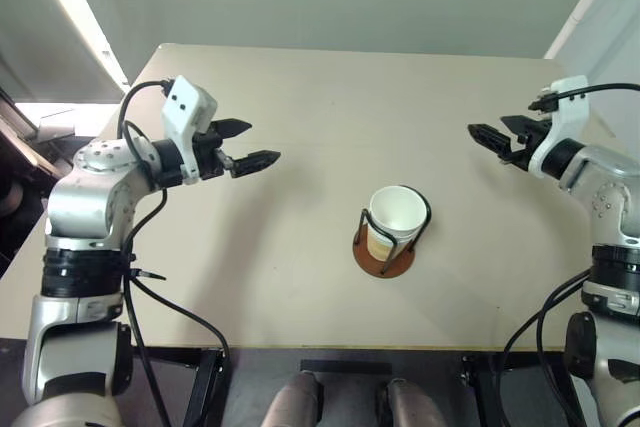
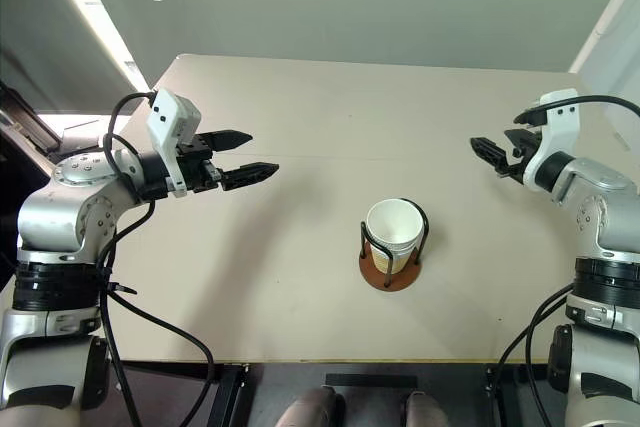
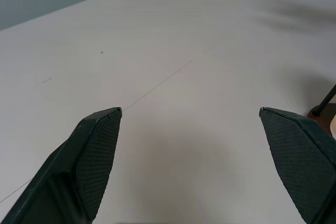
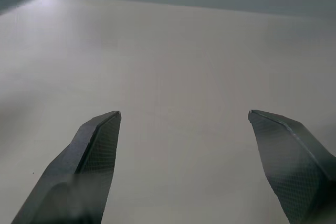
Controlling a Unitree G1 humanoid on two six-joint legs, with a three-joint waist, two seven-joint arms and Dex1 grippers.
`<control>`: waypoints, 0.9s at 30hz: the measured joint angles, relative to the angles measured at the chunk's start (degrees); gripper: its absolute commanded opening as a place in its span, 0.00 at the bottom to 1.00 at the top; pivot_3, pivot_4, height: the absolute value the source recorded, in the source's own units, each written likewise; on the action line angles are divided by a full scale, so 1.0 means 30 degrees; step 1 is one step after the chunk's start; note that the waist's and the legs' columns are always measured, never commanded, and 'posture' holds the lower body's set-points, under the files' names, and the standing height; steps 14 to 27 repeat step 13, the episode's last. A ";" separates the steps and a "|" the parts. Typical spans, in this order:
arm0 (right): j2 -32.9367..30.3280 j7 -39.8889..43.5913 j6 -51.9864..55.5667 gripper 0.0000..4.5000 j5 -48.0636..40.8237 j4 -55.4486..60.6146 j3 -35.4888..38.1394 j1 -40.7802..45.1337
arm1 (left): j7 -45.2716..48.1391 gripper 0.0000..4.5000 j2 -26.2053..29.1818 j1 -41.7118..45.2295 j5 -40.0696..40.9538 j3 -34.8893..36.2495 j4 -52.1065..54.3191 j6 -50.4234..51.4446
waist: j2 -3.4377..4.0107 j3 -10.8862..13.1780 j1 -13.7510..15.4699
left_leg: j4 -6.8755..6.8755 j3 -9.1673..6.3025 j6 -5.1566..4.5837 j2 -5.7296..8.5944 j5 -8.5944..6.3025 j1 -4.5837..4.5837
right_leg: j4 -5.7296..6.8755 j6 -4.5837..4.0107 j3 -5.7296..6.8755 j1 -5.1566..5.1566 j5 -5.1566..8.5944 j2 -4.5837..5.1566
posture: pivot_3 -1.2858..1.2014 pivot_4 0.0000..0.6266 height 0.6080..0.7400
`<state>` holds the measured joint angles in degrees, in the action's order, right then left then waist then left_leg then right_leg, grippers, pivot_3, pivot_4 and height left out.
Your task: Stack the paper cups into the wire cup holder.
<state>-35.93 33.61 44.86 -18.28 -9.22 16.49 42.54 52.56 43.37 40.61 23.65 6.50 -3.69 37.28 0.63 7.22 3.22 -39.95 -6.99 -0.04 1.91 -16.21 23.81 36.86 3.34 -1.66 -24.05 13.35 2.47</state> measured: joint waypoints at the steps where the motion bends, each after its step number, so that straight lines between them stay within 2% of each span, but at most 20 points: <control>1: 0.0144 -0.0365 -0.0259 0.89 -0.0004 -0.0417 0.0160 -0.0001 | -0.0198 1.00 -0.0081 -0.0111 0.0042 0.0084 0.0184 0.0101 | 0.0001 0.0000 0.0010 | 0.0002 0.0001 0.0001 0.0000 0.0000 0.0000 | 0.0001 0.0000 0.0001 -0.0001 0.0000 0.0000 | 0.52 0.24 1.00; 5: 0.1054 -0.1912 -0.1856 0.89 -0.0052 -0.1415 0.1115 0.0017 | -0.0739 1.00 -0.0524 -0.0255 0.0456 0.0144 0.0556 0.0292 | 0.0001 0.0001 0.0023 | 0.0004 0.0003 0.0006 0.0001 0.0000 -0.0002 | 0.0016 -0.0001 0.0001 -0.0005 0.0000 -0.0002 | 0.52 0.24 1.00; 12: 0.1862 -0.2505 -0.4313 0.89 -0.0235 -0.1260 0.1271 -0.0570 | -0.1738 1.00 -0.1020 -0.0332 0.0621 0.0317 0.0555 0.0341 | 0.0001 0.0000 0.0060 | -0.0001 0.0004 0.0011 0.0005 -0.0004 -0.0001 | 0.0017 -0.0006 0.0002 0.0003 -0.0004 -0.0002 | 0.52 0.24 1.00; 27: 0.1932 -0.2761 -0.4427 0.89 -0.0214 -0.1265 0.1270 -0.0646 | -0.1893 1.00 -0.1147 -0.0332 0.0671 0.0401 0.0556 0.0341 | 0.0001 0.0001 0.0064 | -0.0001 0.0004 0.0011 0.0005 -0.0004 -0.0001 | 0.0016 -0.0006 0.0003 0.0002 -0.0004 -0.0002 | 0.52 0.24 1.00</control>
